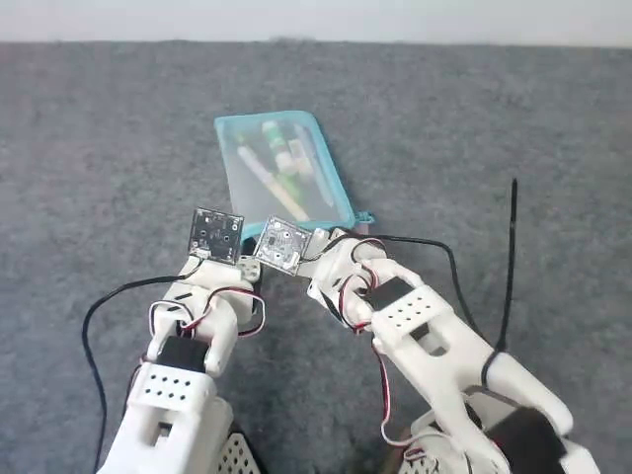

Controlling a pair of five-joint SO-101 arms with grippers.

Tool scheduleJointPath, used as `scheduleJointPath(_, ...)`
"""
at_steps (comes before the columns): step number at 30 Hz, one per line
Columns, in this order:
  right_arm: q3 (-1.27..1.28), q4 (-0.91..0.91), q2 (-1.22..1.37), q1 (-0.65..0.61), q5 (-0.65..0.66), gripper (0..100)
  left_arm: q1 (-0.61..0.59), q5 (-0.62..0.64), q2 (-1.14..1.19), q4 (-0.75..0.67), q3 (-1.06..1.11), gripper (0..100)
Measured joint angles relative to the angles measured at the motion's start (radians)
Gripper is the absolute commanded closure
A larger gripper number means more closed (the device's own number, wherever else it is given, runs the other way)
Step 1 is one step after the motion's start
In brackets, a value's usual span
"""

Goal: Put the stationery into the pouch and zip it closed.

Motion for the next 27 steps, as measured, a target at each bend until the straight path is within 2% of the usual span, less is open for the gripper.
scheduleJointPath(5, -0.026, -0.074, 0.037, 0.04, 0.008, 86.8, 0.002, 0.0, 0.0, 0.0, 0.0, 99)
scheduleJointPath(11, -0.021, -0.12, 0.06, 0.051, 0.014, 99.4, 0.002, 0.0, 0.0, 0.0, 0.0, 99)
scheduleJointPath(15, 0.049, -0.176, 0.029, 0.063, 0.066, 96.1, 0.002, -0.003, 0.0, 0.0, 0.0, 99)
scheduleJointPath(22, 0.239, -0.184, -0.23, 0.074, 0.101, 87.5, 0.005, -0.003, 0.0, 0.0, 0.0, 99)
scheduleJointPath(27, 0.313, -0.158, -0.37, 0.084, 0.117, 86.5, 0.005, -0.005, 0.0, 0.0, 0.0, 99)
